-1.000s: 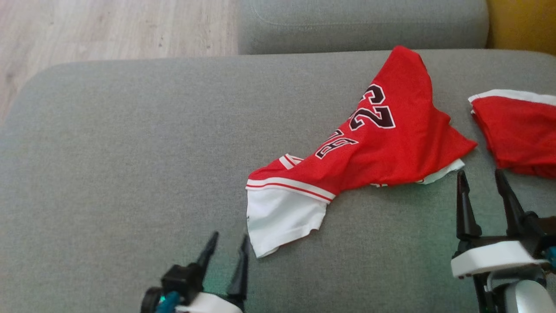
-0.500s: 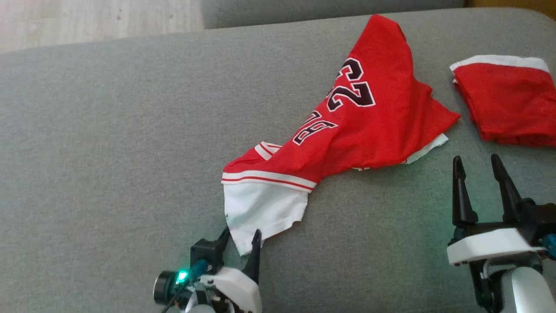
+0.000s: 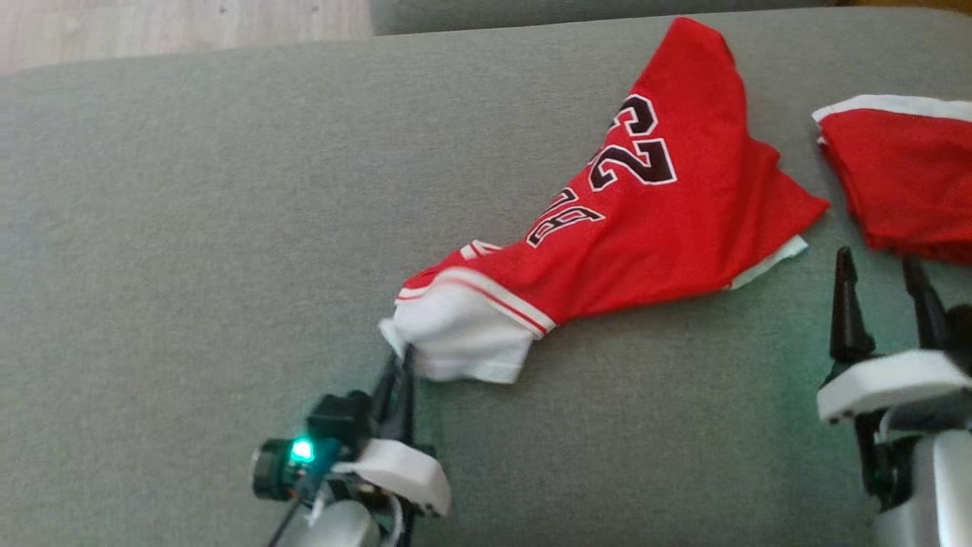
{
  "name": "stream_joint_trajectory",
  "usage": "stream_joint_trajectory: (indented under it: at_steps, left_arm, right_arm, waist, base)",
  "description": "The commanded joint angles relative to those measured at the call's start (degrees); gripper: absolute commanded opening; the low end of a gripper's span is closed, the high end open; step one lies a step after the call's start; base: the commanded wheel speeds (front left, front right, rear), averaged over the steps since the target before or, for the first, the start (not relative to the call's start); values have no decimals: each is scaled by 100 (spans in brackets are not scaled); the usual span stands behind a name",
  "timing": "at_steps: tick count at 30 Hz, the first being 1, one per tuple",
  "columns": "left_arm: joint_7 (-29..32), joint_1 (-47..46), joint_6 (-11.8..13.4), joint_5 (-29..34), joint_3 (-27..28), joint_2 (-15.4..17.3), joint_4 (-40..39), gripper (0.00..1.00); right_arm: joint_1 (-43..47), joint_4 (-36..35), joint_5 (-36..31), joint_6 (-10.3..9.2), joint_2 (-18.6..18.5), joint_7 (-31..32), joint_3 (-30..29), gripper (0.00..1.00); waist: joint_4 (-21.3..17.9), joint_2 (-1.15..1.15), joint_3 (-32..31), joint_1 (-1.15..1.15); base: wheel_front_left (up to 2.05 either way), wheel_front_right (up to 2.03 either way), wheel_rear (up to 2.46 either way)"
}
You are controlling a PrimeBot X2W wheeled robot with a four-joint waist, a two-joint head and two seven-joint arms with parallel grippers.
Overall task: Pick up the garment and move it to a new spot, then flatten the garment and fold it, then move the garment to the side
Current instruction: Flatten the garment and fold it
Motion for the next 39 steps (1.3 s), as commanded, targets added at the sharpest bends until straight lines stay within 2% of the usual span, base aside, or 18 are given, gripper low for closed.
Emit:
stream_joint_trajectory:
  at_steps: [1,6,11,22,35,39]
  left_arm:
    - [-185,-151,92,-59,346,94,-296,0]
    - [-299,-130,230,-134,625,299,-663,0]
    - [-251,-77,255,-174,641,357,-854,0]
    - [-262,-64,242,-215,568,339,-926,0]
    - [-240,-85,244,-247,504,370,-928,0]
    - [-225,-115,242,-249,469,375,-929,0]
  right_arm:
    - [-353,-57,122,42,-36,246,24,100]
    - [-748,330,155,42,-45,997,-90,100]
    - [-1076,850,161,42,-169,1478,-210,100]
    - [-1652,1715,502,42,-231,1743,-300,100]
    - [-1832,1940,1360,42,-206,2024,67,100]
    - [-2053,2040,1567,42,-333,2037,226,100]
  waist:
    - [102,0,8,-1]
    - [280,0,38,-1]
    - [387,0,97,-1]
    - [453,0,192,-1]
    - [404,0,234,-1]
    - [455,0,269,-1]
  base:
    - [0,0,0]
    - [0,0,0]
    - [0,0,0]
    - [0,0,0]
    - [0,0,0]
    - [0,0,0]
